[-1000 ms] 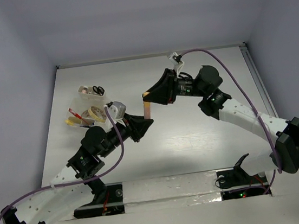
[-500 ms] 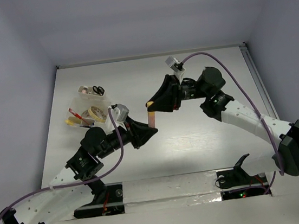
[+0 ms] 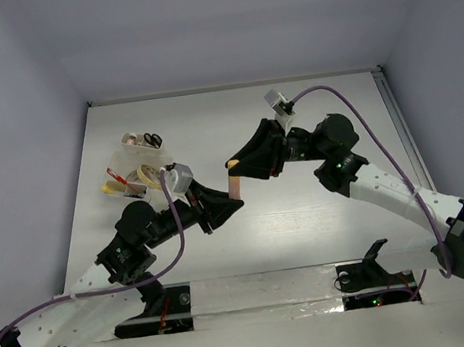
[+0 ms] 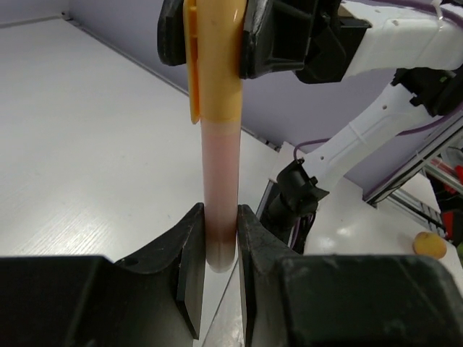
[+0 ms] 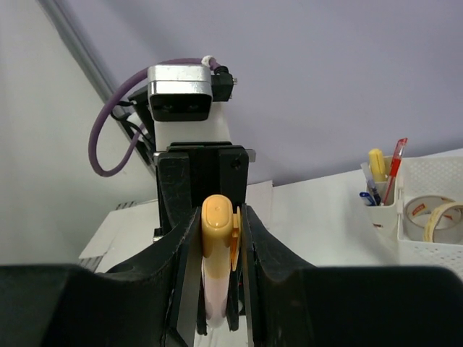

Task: Sort the stationery into containers
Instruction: Close the pen cap on the pen, then place the pen in the storage box.

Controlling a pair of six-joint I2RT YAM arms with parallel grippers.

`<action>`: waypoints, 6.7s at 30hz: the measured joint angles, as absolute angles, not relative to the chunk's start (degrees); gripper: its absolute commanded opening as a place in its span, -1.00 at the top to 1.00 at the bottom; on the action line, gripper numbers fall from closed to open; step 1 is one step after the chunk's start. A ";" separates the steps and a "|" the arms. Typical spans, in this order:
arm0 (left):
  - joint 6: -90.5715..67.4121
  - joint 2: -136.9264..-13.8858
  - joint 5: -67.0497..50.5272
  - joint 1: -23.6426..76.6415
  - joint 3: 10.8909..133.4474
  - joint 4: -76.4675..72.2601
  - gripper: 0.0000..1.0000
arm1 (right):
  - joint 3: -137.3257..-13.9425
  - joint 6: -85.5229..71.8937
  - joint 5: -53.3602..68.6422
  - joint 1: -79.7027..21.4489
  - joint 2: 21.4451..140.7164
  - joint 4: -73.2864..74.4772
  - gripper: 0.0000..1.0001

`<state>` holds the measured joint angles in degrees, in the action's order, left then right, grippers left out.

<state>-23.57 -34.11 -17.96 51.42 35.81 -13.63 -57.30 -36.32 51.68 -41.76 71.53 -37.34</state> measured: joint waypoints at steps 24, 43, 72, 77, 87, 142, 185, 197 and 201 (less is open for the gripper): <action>-13.43 -40.42 -16.49 52.03 49.82 16.27 1.00 | -42.26 -40.51 36.29 -48.01 73.30 -55.00 1.00; -11.16 -47.70 -14.46 52.01 59.05 40.66 1.00 | -34.00 -46.83 28.38 -52.62 81.69 -69.65 1.00; -17.91 -35.88 -3.31 50.52 52.03 21.67 0.65 | -55.16 -37.80 27.22 -54.78 85.27 -54.28 1.00; -18.11 -33.34 -2.52 50.57 49.74 21.21 0.89 | -57.30 -37.28 31.66 -53.91 85.71 -49.87 1.00; -17.80 -29.74 -1.30 51.18 44.91 19.09 1.00 | -56.03 -37.04 35.03 -52.40 85.12 -47.42 1.00; -40.77 -24.21 -2.92 50.50 28.82 -4.34 0.28 | -58.15 -25.89 44.64 -43.20 77.62 -11.64 1.00; -33.63 -30.96 -1.19 50.52 27.90 -16.80 1.00 | -50.15 -43.33 50.81 -40.16 72.73 -30.48 -0.97; -34.37 -33.36 0.86 50.52 28.93 -20.03 1.00 | -46.85 -40.12 55.11 -40.32 72.47 -28.58 -0.54; -35.00 -34.89 0.75 50.52 29.04 -22.17 1.00 | -46.85 -39.42 55.37 -40.93 73.47 -28.53 0.08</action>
<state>-35.00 -34.89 0.75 50.52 29.04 -22.17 -46.85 -39.42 55.37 -40.93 73.47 -28.53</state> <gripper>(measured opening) 0.191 0.600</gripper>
